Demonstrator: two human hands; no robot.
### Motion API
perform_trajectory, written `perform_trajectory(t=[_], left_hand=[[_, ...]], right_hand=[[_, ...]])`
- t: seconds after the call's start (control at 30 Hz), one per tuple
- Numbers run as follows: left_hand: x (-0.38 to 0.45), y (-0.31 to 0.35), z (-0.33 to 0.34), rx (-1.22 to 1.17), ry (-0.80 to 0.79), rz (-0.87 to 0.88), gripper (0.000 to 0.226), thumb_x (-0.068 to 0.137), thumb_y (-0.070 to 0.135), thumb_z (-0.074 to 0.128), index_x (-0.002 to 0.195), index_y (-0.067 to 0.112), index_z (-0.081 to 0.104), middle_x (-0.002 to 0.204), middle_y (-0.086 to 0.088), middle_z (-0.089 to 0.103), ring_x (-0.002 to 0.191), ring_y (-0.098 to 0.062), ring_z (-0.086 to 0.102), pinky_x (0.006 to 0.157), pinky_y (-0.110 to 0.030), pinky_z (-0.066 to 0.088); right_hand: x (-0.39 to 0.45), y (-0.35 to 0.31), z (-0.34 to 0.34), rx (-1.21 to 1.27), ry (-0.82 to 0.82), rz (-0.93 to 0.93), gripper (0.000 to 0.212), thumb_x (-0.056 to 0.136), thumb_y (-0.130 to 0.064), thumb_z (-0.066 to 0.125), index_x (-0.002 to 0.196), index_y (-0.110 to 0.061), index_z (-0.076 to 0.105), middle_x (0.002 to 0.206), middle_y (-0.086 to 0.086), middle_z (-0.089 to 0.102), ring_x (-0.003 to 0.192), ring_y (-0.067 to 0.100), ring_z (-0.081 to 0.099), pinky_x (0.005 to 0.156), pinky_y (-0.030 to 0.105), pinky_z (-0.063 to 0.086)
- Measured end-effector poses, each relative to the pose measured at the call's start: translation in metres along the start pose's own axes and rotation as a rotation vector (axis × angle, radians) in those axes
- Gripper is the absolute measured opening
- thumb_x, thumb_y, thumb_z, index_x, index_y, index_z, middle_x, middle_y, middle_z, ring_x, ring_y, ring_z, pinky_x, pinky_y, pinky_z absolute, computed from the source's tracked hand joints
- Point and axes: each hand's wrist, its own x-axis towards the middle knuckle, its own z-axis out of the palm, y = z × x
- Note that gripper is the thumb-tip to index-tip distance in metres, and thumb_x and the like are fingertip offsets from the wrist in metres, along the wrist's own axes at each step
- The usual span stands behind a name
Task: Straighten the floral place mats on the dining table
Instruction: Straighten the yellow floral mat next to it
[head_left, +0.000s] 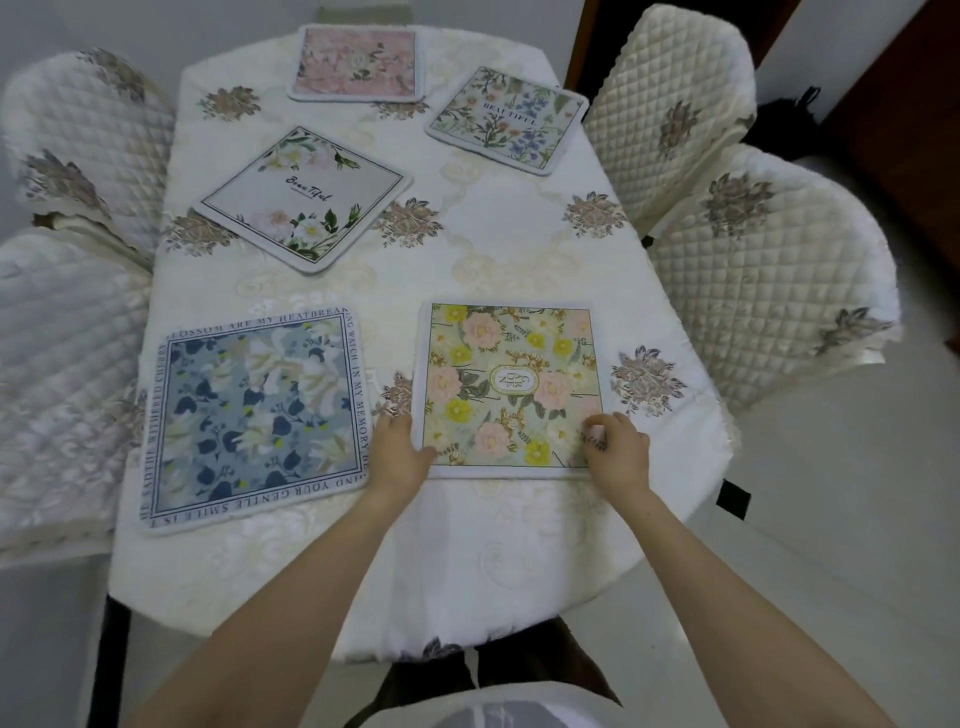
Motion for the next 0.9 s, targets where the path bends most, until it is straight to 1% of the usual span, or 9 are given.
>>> perform_trajectory(t=[0.1,0.2,0.3,0.43,0.5,0.6,0.73,0.8,0.9], left_hand=[[0.0,0.0,-0.001,-0.062,-0.001,0.015,0.037,0.075,0.004,0.069,0.11,0.004,0.058,0.108,-0.014,0.051,0.094,-0.03,0.058,0.079,-0.036,0.049],[-0.002,0.006,0.008,-0.058,0.025,0.01,0.038,0.074,-0.002,0.065,0.111,0.006,0.059,0.107,-0.013,0.055,0.082,-0.018,0.053,0.066,-0.02,0.04],[-0.001,0.021,0.022,-0.082,0.037,-0.017,0.04,0.073,-0.005,0.064,0.112,0.006,0.06,0.109,-0.015,0.058,0.081,-0.019,0.054,0.069,-0.024,0.04],[0.0,0.054,0.048,-0.108,0.097,-0.079,0.041,0.076,-0.005,0.063,0.116,0.004,0.057,0.117,-0.017,0.052,0.082,-0.017,0.052,0.07,-0.018,0.037],[0.001,0.073,0.061,-0.135,0.117,-0.108,0.041,0.079,-0.005,0.061,0.119,0.003,0.055,0.12,-0.018,0.05,0.088,-0.022,0.055,0.074,-0.024,0.04],[0.005,0.094,0.078,-0.142,0.134,-0.12,0.039,0.079,-0.005,0.06,0.118,0.003,0.055,0.115,-0.019,0.051,0.084,-0.022,0.051,0.073,-0.029,0.04],[0.01,0.115,0.096,-0.133,0.171,-0.126,0.04,0.077,-0.005,0.061,0.115,0.002,0.055,0.111,-0.02,0.05,0.09,-0.03,0.054,0.074,-0.029,0.039],[0.013,0.123,0.103,-0.13,0.174,-0.129,0.04,0.076,-0.004,0.062,0.115,0.001,0.055,0.111,-0.019,0.05,0.091,-0.03,0.054,0.074,-0.029,0.038],[0.017,0.133,0.113,-0.137,0.182,-0.139,0.041,0.075,-0.001,0.067,0.114,0.0,0.055,0.11,-0.02,0.05,0.092,-0.03,0.055,0.075,-0.027,0.038]], right_hand=[[0.008,0.007,-0.006,0.068,0.012,0.003,0.036,0.079,0.01,0.048,0.105,-0.01,0.064,0.118,0.009,0.061,0.106,0.035,0.053,0.098,0.038,0.038],[0.022,0.017,-0.016,0.124,0.002,0.018,0.042,0.076,0.014,0.047,0.107,-0.008,0.065,0.124,0.013,0.061,0.109,0.037,0.054,0.089,0.045,0.05],[0.041,0.029,-0.029,0.131,-0.008,-0.02,0.041,0.078,0.015,0.047,0.107,-0.007,0.065,0.12,0.015,0.062,0.103,0.036,0.058,0.085,0.047,0.052],[0.072,0.05,-0.048,0.068,-0.027,-0.072,0.05,0.071,0.019,0.042,0.107,-0.007,0.065,0.117,0.014,0.062,0.107,0.036,0.053,0.087,0.042,0.049],[0.089,0.06,-0.058,0.058,-0.026,-0.102,0.05,0.07,0.02,0.042,0.107,-0.004,0.065,0.115,0.015,0.064,0.108,0.036,0.054,0.088,0.039,0.048],[0.111,0.071,-0.073,0.042,-0.034,-0.11,0.051,0.072,0.02,0.04,0.109,-0.005,0.064,0.118,0.014,0.063,0.11,0.038,0.052,0.092,0.041,0.045],[0.133,0.082,-0.087,0.066,-0.032,-0.14,0.043,0.078,0.016,0.041,0.108,-0.006,0.064,0.117,0.013,0.063,0.105,0.037,0.054,0.087,0.042,0.048],[0.142,0.087,-0.093,0.056,-0.033,-0.151,0.043,0.08,0.015,0.042,0.11,-0.006,0.064,0.118,0.013,0.063,0.103,0.037,0.055,0.086,0.041,0.048],[0.154,0.096,-0.098,0.012,-0.045,-0.157,0.041,0.083,0.011,0.041,0.112,-0.007,0.063,0.122,0.011,0.062,0.107,0.036,0.051,0.087,0.033,0.037]])
